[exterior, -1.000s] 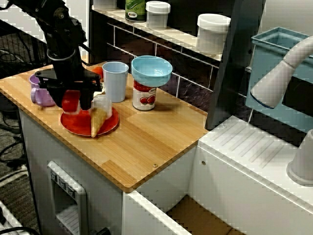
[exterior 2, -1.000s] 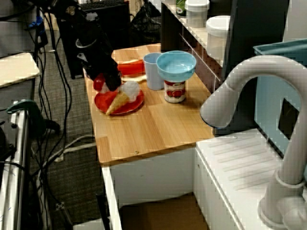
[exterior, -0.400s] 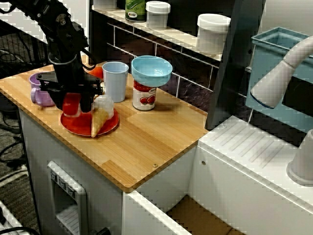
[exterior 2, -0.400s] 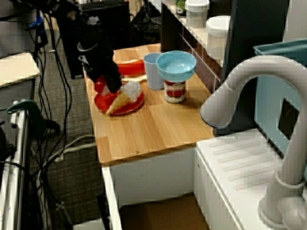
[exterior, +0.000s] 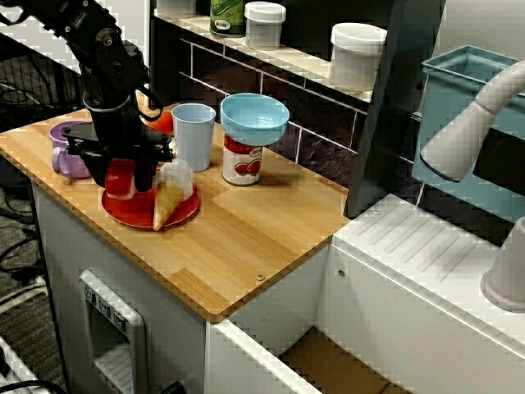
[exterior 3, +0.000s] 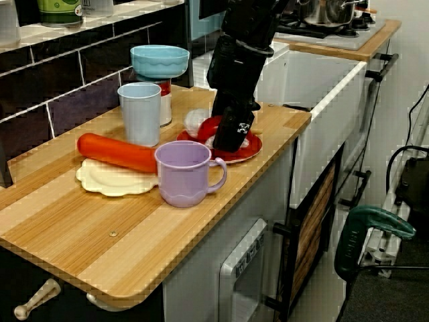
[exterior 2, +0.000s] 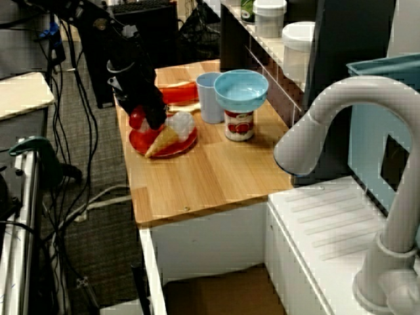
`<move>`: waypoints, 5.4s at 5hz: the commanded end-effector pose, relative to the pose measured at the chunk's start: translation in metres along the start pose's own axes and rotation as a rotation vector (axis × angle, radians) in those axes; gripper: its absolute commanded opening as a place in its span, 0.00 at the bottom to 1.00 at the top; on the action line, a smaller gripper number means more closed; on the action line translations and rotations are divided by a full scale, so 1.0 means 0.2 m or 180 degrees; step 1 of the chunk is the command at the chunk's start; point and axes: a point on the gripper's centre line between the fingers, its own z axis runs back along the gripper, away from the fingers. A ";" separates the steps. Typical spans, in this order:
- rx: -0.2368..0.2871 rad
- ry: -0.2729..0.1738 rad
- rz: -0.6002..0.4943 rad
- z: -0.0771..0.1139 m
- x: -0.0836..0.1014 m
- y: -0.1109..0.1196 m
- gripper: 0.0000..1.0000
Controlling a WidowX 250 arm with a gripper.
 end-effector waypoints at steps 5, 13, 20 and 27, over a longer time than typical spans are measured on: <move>-0.0291 0.0061 0.0177 0.18 0.14 -0.06 1.00; -0.0203 -0.0088 0.0164 0.04 0.02 -0.30 1.00; -0.0160 0.0013 0.0155 -0.01 0.03 -0.26 0.00; -0.0313 0.0028 -0.0160 0.18 0.06 -0.25 1.00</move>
